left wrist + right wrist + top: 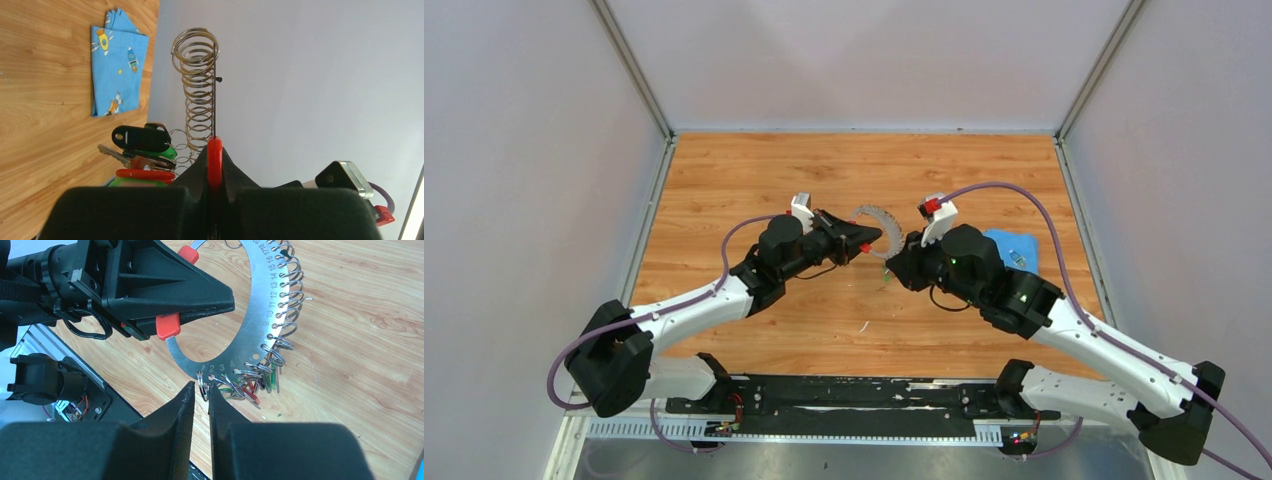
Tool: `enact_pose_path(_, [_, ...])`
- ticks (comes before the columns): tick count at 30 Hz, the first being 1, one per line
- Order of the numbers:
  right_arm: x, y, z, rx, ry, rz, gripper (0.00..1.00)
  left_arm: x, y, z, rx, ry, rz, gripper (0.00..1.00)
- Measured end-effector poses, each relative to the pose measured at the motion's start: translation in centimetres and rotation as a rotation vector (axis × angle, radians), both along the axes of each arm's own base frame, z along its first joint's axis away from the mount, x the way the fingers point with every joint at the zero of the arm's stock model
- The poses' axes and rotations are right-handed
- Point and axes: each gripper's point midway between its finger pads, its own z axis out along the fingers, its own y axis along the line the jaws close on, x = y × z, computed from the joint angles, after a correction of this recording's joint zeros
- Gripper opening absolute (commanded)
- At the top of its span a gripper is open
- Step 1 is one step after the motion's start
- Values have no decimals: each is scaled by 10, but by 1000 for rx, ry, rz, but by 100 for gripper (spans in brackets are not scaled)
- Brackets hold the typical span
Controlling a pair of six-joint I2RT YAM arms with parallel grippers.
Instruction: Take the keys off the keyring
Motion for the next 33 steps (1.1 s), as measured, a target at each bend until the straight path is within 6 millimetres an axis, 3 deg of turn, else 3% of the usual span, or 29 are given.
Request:
enact_pose_path(15, [1, -3, -4, -45, 71, -43, 1, -1, -3, -5, 22, -25, -22, 0])
enact_pose_path(23, [-3, -3, -16, -141, 196, -63, 1, -6, -12, -31, 124, -75, -104, 0])
enact_pose_path(29, [-9, -3, -50, -192, 377, -52, 1, -10, -19, -55, 256, -184, -201, 0])
enact_pose_path(33, [-10, -5, -87, -189, 550, -67, 1, -10, -20, -84, 371, -266, -260, 0])
